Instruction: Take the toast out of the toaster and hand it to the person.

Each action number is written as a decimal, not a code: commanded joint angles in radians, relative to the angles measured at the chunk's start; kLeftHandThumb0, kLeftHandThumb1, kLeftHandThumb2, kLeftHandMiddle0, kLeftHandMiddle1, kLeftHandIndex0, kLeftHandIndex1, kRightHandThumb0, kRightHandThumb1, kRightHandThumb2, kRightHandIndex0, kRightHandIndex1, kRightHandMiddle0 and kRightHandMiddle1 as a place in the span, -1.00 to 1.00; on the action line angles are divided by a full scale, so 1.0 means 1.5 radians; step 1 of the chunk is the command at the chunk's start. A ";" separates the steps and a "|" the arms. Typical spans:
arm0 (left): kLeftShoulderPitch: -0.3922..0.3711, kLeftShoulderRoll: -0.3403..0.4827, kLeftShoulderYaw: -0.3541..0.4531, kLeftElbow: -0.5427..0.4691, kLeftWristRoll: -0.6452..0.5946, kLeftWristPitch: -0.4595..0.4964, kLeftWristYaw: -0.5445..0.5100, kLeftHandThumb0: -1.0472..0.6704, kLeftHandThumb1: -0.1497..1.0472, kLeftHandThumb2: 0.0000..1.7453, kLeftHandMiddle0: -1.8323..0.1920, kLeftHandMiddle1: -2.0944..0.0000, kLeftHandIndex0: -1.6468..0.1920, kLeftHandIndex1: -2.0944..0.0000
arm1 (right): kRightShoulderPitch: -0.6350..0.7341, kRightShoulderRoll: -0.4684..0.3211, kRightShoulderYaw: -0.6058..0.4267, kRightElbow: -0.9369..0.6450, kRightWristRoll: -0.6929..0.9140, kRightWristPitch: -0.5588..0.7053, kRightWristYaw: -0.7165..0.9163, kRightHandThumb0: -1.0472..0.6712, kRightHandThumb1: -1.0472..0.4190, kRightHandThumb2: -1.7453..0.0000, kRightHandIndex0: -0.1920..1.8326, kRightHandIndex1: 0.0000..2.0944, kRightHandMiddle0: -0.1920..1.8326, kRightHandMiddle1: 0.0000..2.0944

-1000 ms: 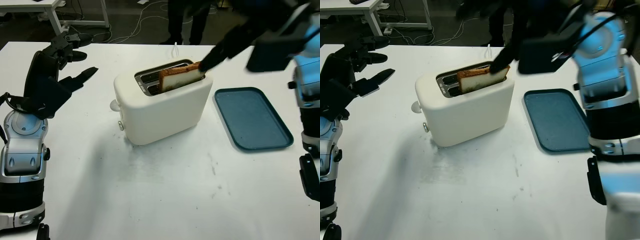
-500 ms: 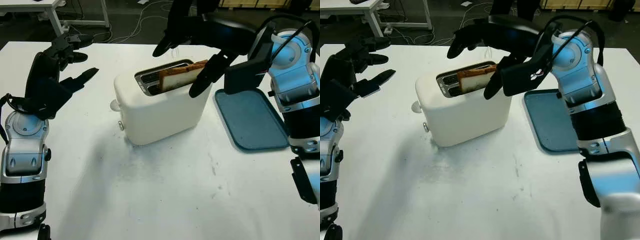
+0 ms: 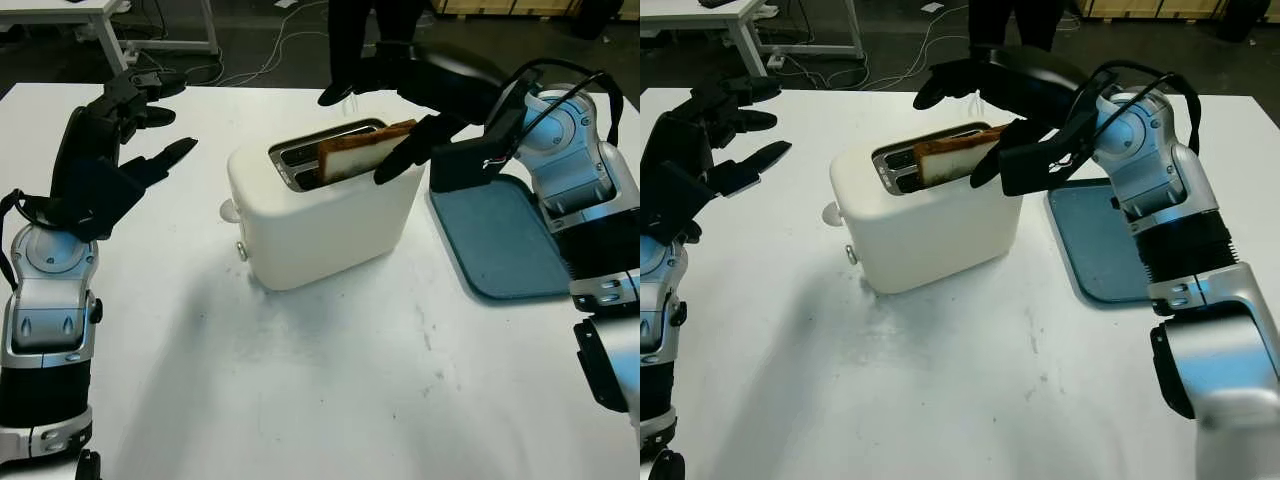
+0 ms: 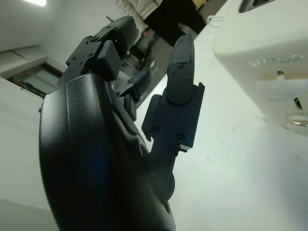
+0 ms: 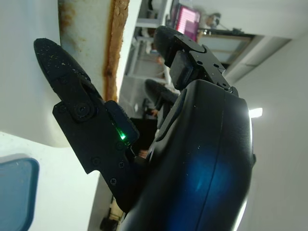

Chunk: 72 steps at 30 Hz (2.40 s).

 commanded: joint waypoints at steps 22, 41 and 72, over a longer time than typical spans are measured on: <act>0.005 0.001 0.000 -0.001 0.007 -0.008 0.009 -0.22 0.79 -0.84 0.65 0.10 0.45 0.47 | 0.004 0.034 0.025 0.046 -0.027 -0.001 -0.024 -0.20 -0.49 0.99 -0.52 -0.29 -0.30 -0.74; 0.002 0.003 -0.001 -0.002 0.003 -0.002 0.004 -0.22 0.79 -0.84 0.65 0.12 0.45 0.48 | -0.022 0.012 0.069 0.085 -0.032 -0.025 0.063 -0.28 -0.55 0.99 0.16 0.52 -0.01 0.43; 0.004 0.006 0.000 0.005 0.006 -0.012 0.003 -0.23 0.79 -0.85 0.65 0.11 0.45 0.48 | -0.162 0.070 -0.317 0.299 0.378 -0.003 -0.108 -0.10 -0.70 0.90 0.27 0.67 0.02 0.67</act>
